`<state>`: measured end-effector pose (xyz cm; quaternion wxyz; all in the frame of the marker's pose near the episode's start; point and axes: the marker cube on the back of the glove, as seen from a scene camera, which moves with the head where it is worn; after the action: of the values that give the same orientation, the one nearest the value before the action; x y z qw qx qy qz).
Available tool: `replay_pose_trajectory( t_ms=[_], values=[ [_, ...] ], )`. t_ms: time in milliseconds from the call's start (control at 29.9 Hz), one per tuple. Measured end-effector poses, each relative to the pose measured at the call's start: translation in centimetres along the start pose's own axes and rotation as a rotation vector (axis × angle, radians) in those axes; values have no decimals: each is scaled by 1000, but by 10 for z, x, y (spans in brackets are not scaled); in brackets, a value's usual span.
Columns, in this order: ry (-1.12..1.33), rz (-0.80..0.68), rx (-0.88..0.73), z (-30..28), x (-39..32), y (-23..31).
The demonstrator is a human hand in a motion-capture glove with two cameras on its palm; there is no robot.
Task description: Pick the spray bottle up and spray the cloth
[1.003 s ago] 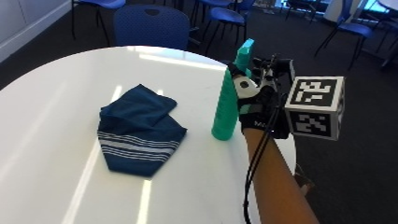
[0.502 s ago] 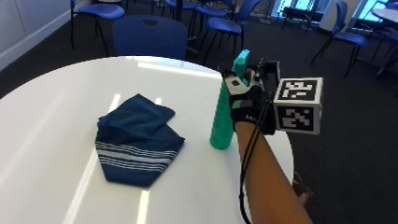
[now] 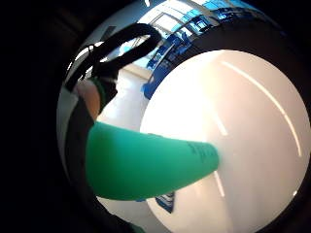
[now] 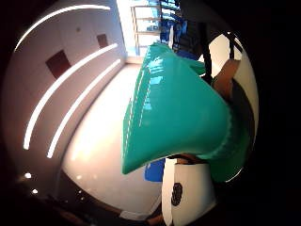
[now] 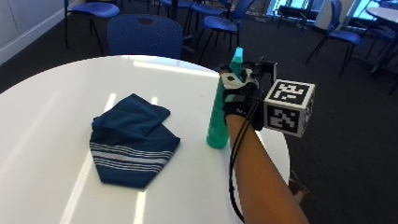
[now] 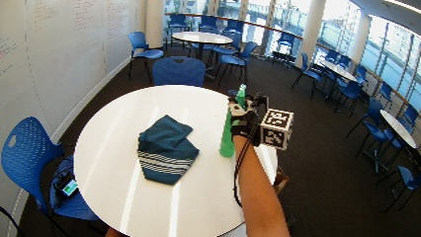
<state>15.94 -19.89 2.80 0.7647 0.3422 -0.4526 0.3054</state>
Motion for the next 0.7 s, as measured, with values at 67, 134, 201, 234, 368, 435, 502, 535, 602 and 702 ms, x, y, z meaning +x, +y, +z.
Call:
replay_pose_trajectory(
  t_ms=[67, 134, 201, 234, 368, 435, 502, 535, 602, 702],
  values=[
    [-11, -30, 13, 3, -2, -2],
    [-12, -56, 33, 6, -5, -4],
    [-8, -78, 56, 7, -7, -5],
    [-5, -88, 67, 7, -8, -6],
    [-4, -128, 115, 5, -14, -5],
    [-9, -142, 137, 3, -15, -5],
    [-18, -150, 153, 2, -16, -5],
    [-23, -154, 159, 2, -17, -5],
    [-33, -160, 167, 2, -17, -5],
    [-43, -160, 170, 2, -15, -3]
  ],
)
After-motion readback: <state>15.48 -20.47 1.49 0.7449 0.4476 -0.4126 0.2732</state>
